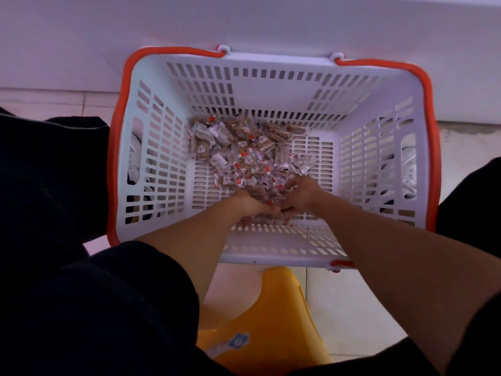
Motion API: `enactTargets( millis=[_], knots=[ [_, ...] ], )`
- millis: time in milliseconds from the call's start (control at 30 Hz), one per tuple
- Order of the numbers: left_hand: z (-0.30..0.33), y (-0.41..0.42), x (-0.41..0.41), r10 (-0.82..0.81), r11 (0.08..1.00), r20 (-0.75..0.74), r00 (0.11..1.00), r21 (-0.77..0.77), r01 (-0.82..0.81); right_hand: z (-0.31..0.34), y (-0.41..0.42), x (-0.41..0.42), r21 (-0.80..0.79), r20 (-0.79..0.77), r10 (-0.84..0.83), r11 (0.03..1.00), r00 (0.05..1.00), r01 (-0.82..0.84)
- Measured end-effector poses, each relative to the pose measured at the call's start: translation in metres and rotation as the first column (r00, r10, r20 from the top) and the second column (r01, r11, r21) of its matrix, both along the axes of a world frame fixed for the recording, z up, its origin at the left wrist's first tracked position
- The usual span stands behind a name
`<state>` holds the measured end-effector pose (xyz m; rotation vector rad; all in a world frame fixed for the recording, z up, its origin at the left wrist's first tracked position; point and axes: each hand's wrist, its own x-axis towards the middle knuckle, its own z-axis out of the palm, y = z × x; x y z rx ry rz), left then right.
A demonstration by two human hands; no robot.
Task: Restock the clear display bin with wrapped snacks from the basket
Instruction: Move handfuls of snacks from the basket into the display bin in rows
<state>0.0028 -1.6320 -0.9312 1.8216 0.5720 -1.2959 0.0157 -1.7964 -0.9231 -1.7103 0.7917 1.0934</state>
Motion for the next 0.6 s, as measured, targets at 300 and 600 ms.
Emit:
enactTargets(
  millis=[300, 600],
  knots=[
    [0.000, -0.009, -0.001, 0.151, 0.988, -0.101, 0.983, -0.020, -0.154, 0.016, -0.010, 0.004, -0.037, -0.032, 0.144, 0.989, 0.989, -0.145],
    [0.023, 0.014, 0.003, 0.167, 0.985, 0.016, 0.986, -0.038, -0.167, 0.045, -0.028, 0.022, -0.147, -0.051, 0.488, 0.860, 0.872, -0.489]
  ],
)
